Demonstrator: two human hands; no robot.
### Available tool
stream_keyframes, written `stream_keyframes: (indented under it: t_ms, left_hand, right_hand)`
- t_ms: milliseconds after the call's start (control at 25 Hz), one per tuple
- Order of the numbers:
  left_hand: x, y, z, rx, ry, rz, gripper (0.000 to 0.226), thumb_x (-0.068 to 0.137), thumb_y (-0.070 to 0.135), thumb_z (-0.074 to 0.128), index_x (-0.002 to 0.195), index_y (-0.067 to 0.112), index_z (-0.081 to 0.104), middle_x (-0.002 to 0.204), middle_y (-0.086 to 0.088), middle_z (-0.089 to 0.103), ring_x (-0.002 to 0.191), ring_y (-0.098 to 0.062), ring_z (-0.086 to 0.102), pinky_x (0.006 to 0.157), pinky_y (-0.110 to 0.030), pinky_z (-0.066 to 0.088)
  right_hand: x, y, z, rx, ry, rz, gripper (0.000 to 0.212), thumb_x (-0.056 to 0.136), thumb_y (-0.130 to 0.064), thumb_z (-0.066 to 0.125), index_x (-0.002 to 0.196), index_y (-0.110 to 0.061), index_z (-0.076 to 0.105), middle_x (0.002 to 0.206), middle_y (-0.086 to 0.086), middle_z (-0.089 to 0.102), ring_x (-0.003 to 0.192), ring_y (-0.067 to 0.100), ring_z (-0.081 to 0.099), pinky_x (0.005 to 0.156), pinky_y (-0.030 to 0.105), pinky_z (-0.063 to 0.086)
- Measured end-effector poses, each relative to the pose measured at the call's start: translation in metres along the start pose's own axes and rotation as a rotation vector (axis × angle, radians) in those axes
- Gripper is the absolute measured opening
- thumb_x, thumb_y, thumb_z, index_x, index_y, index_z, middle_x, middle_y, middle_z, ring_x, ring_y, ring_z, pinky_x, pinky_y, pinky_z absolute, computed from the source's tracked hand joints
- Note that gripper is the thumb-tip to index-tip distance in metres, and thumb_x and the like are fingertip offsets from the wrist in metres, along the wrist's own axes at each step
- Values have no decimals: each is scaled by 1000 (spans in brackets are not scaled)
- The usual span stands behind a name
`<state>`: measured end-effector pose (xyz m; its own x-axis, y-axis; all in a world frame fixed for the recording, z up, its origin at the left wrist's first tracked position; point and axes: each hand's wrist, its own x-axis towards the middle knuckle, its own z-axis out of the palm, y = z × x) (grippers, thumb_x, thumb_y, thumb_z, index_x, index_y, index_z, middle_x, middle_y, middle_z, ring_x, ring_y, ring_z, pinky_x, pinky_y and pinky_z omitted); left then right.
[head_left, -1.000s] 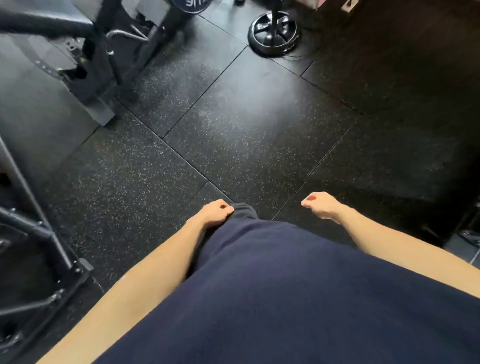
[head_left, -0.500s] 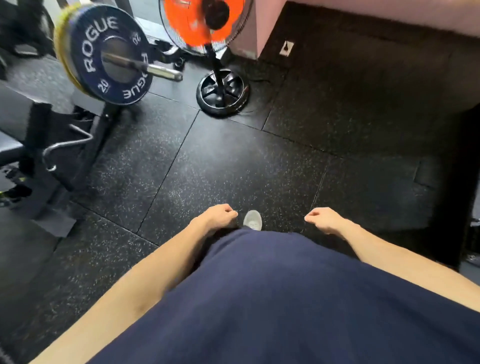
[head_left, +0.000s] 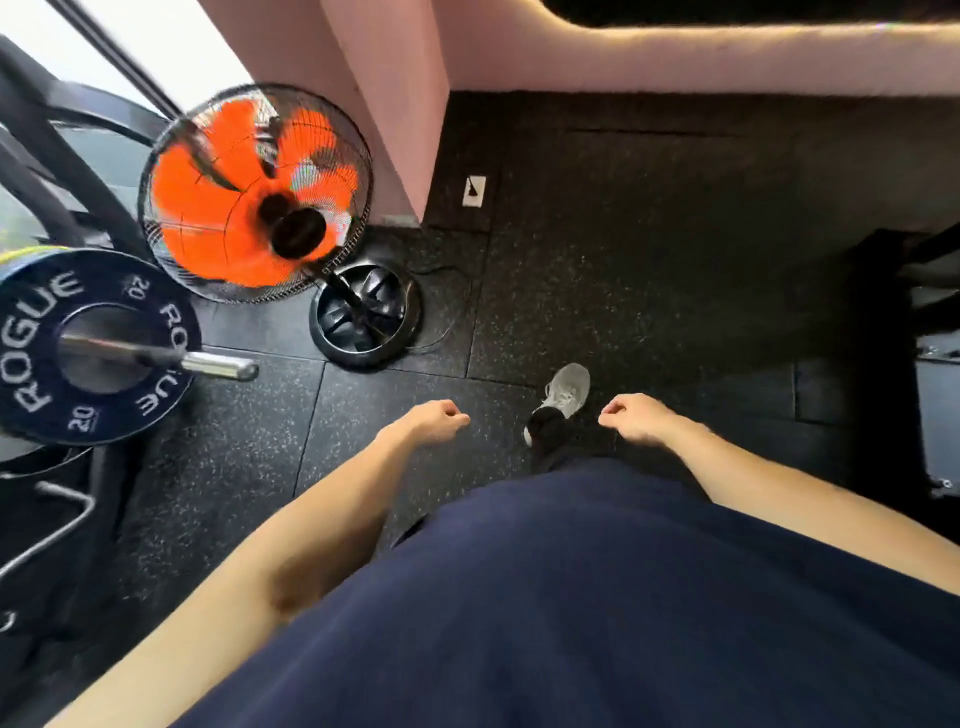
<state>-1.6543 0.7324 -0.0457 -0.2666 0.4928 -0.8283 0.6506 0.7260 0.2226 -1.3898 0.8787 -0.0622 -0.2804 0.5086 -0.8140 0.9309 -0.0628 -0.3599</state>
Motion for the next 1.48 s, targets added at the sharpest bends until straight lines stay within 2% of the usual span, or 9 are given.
stream_keyframes:
  t_ms: [80, 200, 320, 520, 680, 800, 1120, 1320, 1480]
  left_hand:
    - [35, 41, -42, 18, 13, 4, 41, 96, 41, 46, 125, 15, 60, 131, -7, 60, 117, -26, 55, 93, -31, 43]
    - [76, 116, -119, 30, 38, 49, 37, 96, 39, 48, 121, 16, 62, 124, -5, 62, 115, -25, 56, 85, -27, 39]
    - [113, 188, -184, 76, 47, 113, 33, 95, 38, 51, 118, 18, 65, 123, -3, 64, 113, -24, 58, 88, -28, 42]
    - [181, 293, -272, 211, 16, 235, 32, 96, 38, 52, 117, 19, 66, 123, -3, 64, 114, -23, 57, 94, -32, 43]
    - [250, 398, -326, 395, -91, 354, 30, 96, 40, 51, 117, 24, 64, 123, -1, 62, 110, -20, 56, 87, -30, 42]
    - [301, 480, -351, 575, -189, 448, 27, 96, 40, 52, 117, 26, 62, 122, 0, 60, 111, -20, 55, 91, -33, 44]
    - [374, 651, -371, 1095, -352, 740, 35, 95, 45, 51, 122, 23, 59, 122, -2, 64, 100, -17, 60, 87, -31, 48]
    - [368, 687, -342, 1227, -443, 841, 41, 94, 47, 52, 126, 22, 57, 123, -4, 62, 106, -22, 61, 94, -35, 49]
    - [354, 689, -326, 1236, -493, 880, 42, 93, 49, 52, 127, 24, 56, 123, -4, 61, 104, -21, 59, 91, -34, 49]
  right_hand:
    - [35, -18, -53, -11, 4, 2, 22, 93, -31, 58, 110, -17, 64, 113, 6, 64, 92, 19, 55, 78, 28, 40]
    - [77, -48, -140, 3, 28, 10, 22, 94, -33, 57, 109, -20, 65, 114, 6, 66, 90, 19, 56, 76, 28, 42]
    - [107, -68, -213, 62, 75, 23, 22, 94, -33, 56, 110, -20, 64, 114, 6, 65, 95, 20, 56, 83, 30, 44]
    - [147, -76, -294, 209, 153, 52, 30, 95, -33, 55, 119, -16, 60, 118, 6, 63, 106, 22, 59, 86, 32, 44]
    - [180, -61, -342, 406, 200, 167, 38, 94, -33, 56, 126, -12, 56, 122, 8, 62, 108, 21, 59, 88, 32, 47]
    - [206, -55, -372, 598, 263, 308, 42, 95, -33, 57, 130, -10, 53, 125, 10, 60, 109, 23, 60, 84, 31, 47]
    - [218, -68, -409, 1066, 479, 585, 41, 95, -34, 54, 130, -11, 53, 127, 8, 60, 107, 22, 58, 87, 30, 43]
    - [192, -71, -376, 1263, 557, 775, 45, 94, -36, 56, 131, -11, 53, 134, 9, 57, 120, 26, 54, 95, 32, 42]
    - [176, -77, -354, 1344, 581, 860, 47, 93, -36, 56, 132, -11, 51, 135, 8, 56, 121, 25, 54, 100, 34, 43]
